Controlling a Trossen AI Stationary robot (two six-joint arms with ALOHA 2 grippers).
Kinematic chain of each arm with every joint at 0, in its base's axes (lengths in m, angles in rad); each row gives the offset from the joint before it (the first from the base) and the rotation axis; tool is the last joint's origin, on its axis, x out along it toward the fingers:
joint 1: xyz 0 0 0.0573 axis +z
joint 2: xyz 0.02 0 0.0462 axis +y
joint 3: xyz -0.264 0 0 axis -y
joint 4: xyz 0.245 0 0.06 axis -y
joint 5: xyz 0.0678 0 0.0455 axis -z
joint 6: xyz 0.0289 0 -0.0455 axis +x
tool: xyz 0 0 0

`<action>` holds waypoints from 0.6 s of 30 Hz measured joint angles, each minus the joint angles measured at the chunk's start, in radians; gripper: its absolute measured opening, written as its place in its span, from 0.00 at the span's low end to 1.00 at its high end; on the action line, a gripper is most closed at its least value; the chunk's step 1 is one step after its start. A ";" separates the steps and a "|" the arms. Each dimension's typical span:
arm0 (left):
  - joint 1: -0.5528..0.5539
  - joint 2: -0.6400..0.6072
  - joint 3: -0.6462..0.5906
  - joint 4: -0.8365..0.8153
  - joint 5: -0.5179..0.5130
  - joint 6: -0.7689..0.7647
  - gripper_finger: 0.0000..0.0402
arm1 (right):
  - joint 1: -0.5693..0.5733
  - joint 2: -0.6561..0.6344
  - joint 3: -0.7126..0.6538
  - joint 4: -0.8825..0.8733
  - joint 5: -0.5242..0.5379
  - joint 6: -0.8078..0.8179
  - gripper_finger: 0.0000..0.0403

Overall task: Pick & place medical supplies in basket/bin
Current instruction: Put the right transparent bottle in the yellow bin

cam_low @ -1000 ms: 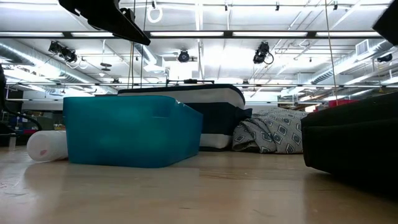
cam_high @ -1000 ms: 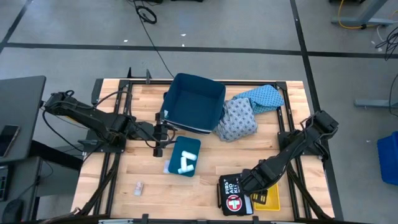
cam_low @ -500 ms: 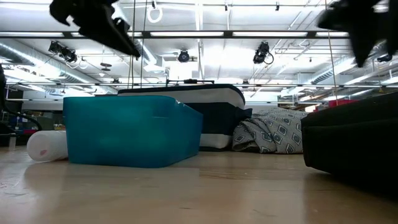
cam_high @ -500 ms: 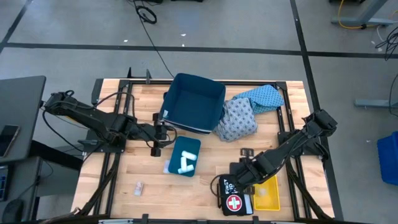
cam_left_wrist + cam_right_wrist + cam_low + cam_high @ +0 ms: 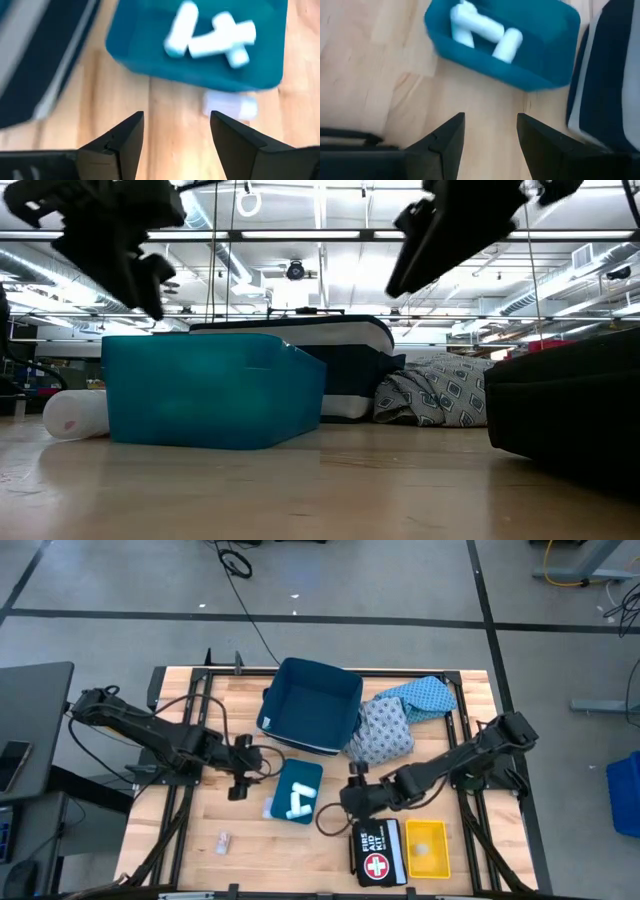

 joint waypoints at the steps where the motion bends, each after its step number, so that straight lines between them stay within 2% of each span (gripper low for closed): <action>1: 0.000 0.000 -0.012 0.003 0.011 -0.018 0.55 | -0.014 0.000 -0.019 0.033 -0.009 -0.020 0.47; 9: -0.003 0.000 -0.081 0.045 0.070 -0.097 0.61 | -0.106 0.000 -0.101 0.284 -0.078 -0.167 0.48; 13: -0.029 0.000 -0.110 0.126 0.125 -0.064 0.62 | -0.132 0.000 -0.101 0.369 -0.130 -0.245 0.56; 18: -0.047 0.001 -0.132 0.212 0.129 -0.026 0.61 | -0.156 0.000 -0.101 0.478 -0.179 -0.285 0.66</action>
